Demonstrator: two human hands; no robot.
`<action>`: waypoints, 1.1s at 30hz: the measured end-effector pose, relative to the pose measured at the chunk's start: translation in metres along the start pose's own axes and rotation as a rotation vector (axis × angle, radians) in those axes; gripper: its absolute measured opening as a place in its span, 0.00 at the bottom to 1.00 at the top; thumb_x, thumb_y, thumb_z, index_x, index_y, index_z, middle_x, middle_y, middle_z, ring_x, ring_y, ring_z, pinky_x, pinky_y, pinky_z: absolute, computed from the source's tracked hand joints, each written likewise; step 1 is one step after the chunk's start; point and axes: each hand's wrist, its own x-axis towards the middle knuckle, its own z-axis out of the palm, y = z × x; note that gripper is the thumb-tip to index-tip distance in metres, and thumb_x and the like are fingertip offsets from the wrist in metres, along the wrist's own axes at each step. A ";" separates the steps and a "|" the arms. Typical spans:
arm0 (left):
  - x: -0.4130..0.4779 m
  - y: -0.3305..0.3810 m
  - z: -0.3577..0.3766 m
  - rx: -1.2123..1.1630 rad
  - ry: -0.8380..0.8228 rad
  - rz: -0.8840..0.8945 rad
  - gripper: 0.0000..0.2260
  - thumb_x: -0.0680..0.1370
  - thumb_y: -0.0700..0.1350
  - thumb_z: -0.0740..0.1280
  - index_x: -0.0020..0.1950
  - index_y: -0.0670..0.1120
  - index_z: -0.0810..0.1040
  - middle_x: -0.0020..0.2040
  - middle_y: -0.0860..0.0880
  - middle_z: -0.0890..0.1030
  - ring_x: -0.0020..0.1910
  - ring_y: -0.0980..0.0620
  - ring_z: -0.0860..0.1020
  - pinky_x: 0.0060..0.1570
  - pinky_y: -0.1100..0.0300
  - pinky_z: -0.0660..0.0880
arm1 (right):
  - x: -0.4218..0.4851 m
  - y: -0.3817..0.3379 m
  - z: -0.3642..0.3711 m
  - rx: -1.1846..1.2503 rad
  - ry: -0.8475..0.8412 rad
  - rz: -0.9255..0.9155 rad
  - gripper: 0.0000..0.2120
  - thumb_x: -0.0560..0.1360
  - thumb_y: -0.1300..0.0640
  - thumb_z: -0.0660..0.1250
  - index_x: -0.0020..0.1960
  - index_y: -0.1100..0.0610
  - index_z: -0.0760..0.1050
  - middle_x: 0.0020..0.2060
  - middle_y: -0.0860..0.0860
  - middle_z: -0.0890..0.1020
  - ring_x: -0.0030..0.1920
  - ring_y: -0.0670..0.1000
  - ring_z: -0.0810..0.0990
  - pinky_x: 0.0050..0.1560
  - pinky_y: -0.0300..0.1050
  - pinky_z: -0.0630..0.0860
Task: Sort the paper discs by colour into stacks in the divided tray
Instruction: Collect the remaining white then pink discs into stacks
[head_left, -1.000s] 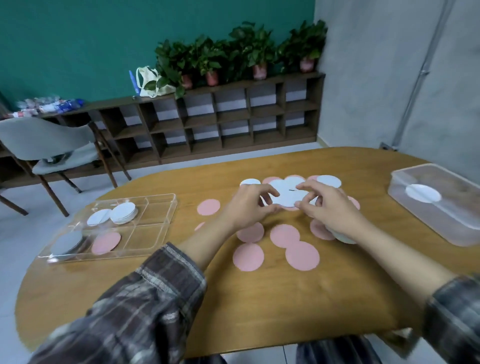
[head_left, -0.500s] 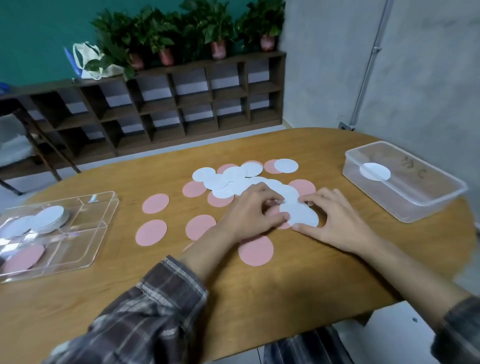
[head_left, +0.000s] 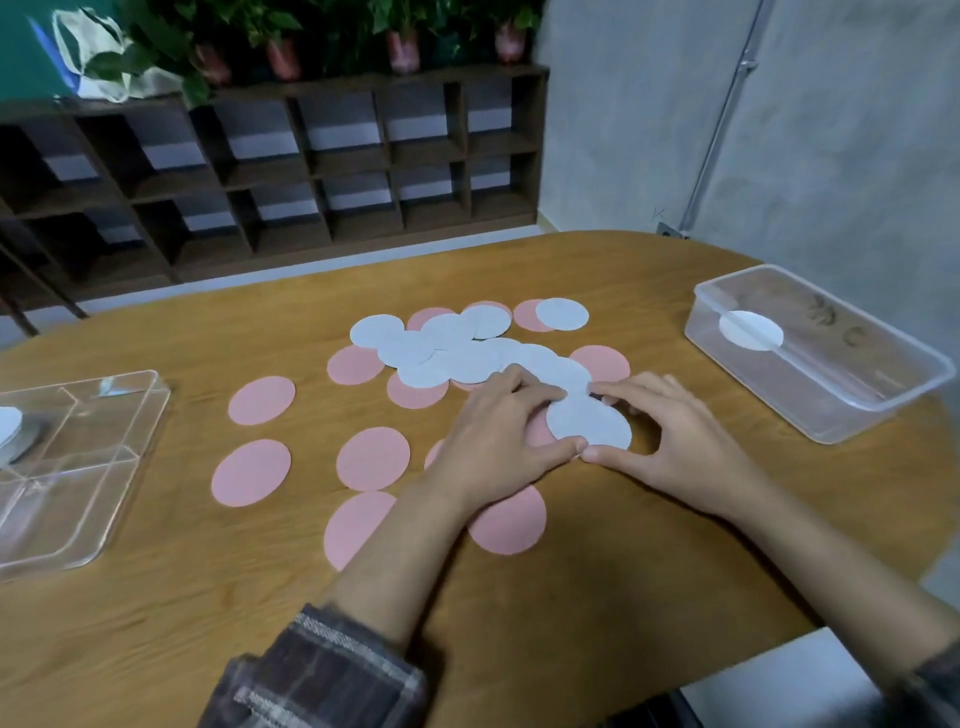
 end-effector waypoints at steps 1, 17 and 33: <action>-0.001 0.000 -0.001 -0.007 -0.009 -0.008 0.26 0.74 0.63 0.74 0.68 0.52 0.80 0.57 0.56 0.76 0.60 0.55 0.73 0.64 0.54 0.73 | 0.001 -0.001 0.000 0.034 0.001 -0.015 0.34 0.67 0.28 0.71 0.70 0.42 0.75 0.56 0.37 0.77 0.57 0.45 0.75 0.67 0.48 0.68; -0.003 -0.004 -0.030 -0.546 0.218 -0.269 0.14 0.77 0.42 0.76 0.58 0.53 0.75 0.39 0.50 0.81 0.34 0.56 0.78 0.39 0.62 0.78 | 0.055 -0.032 0.014 0.694 -0.041 0.030 0.30 0.68 0.68 0.80 0.67 0.52 0.78 0.55 0.54 0.84 0.54 0.57 0.85 0.61 0.58 0.81; 0.002 -0.019 -0.039 -0.497 0.244 -0.297 0.04 0.78 0.47 0.76 0.44 0.49 0.86 0.35 0.50 0.80 0.34 0.58 0.72 0.37 0.66 0.70 | 0.066 -0.018 0.020 0.675 0.217 0.130 0.08 0.78 0.61 0.73 0.56 0.57 0.78 0.40 0.55 0.86 0.34 0.55 0.84 0.42 0.53 0.81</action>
